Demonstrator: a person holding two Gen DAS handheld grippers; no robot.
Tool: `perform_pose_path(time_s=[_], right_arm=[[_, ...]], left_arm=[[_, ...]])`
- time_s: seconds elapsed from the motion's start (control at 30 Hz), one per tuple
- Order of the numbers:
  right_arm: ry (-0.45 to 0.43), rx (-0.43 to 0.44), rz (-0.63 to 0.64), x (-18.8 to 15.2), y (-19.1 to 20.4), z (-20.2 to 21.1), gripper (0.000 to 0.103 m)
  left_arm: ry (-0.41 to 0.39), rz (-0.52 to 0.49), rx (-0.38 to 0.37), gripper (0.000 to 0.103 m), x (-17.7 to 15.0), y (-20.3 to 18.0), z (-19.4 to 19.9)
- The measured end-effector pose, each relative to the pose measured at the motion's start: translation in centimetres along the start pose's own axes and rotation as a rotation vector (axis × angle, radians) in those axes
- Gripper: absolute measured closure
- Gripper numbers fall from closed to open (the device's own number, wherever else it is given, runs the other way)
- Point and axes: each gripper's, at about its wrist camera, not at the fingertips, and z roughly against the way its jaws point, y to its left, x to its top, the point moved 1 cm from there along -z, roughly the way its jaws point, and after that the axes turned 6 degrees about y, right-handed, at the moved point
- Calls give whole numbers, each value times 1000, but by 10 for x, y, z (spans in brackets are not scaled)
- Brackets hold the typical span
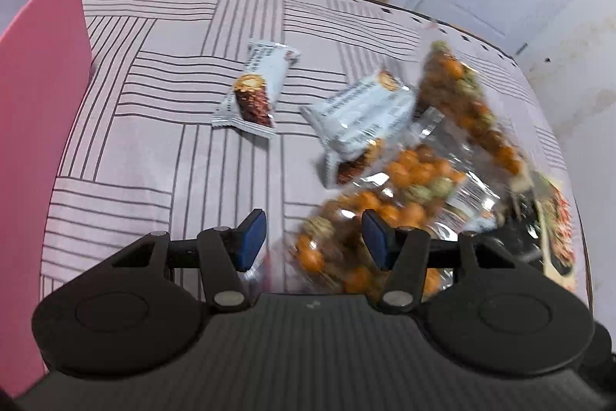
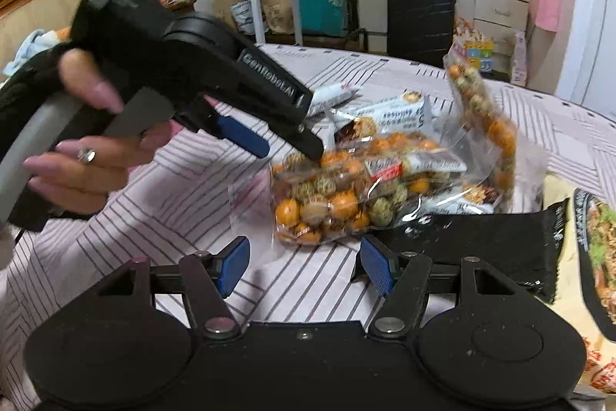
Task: Organize snacks
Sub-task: 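Reach the left tool to the clear bag of coated nuts and grasp it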
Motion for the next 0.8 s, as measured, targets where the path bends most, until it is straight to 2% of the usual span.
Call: perform_pose_path(time_s=[0.17, 0.23, 0.4, 0.5, 0.57, 0.6, 0.7, 0.8], right_arm=[[-10, 19, 11, -4, 1, -7, 34], [-6, 32, 5, -3, 2, -11, 32], [-8, 44, -34, -4, 3, -12, 21], [9, 31, -51, -4, 5, -10, 19], [24, 26, -62, -6, 7, -7, 18], [27, 15, -63, -6, 8, -6, 18], [30, 19, -61, -8, 12, -4, 8], [51, -7, -56, -10, 18, -10, 4]], left_arm=[[19, 76, -159, 50, 4, 18, -11], [35, 79, -197, 50, 2, 18, -15], [69, 66, -225, 50, -8, 10, -11], [128, 98, -261, 50, -17, 15, -5], [177, 117, -259, 50, -24, 15, 0], [203, 113, -260, 50, -28, 12, 2], [307, 50, -295, 50, -41, 4, 9], [311, 25, -268, 49, -51, -2, 11]])
